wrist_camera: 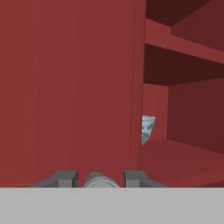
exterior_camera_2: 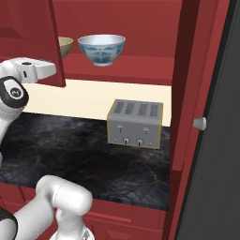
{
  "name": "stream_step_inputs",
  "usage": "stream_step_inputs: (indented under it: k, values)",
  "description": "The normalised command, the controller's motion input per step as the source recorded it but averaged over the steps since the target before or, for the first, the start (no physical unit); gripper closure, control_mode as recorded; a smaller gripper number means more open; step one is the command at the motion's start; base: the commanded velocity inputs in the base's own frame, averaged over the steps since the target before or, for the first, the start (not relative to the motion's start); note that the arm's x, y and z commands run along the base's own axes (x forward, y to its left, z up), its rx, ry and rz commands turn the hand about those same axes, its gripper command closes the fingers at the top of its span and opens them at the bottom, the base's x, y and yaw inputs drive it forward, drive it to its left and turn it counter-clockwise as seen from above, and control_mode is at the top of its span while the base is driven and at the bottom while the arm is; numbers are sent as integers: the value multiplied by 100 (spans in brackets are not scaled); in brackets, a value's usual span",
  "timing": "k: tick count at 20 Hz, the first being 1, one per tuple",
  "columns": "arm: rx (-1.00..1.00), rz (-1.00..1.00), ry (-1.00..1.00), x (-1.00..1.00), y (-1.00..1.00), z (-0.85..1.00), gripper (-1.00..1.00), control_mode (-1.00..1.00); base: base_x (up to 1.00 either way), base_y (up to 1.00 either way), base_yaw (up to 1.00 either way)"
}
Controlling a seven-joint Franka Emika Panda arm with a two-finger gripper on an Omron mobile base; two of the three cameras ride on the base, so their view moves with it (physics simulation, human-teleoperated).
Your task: Move the bowls from the cabinet to the plates on the dining table.
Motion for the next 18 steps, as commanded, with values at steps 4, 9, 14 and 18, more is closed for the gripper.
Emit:
stream_step_inputs:
  k: [4,9,14,18]
  values:
    - [0,-4,1,-50,0,26,100,-100,0,0,0]
    - [0,-5,2,-53,2,32,100,-100,0,0,0]
    - [0,-4,1,-63,4,36,100,-100,0,0,0]
    - [0,-3,0,-67,4,36,100,-100,0,0,0]
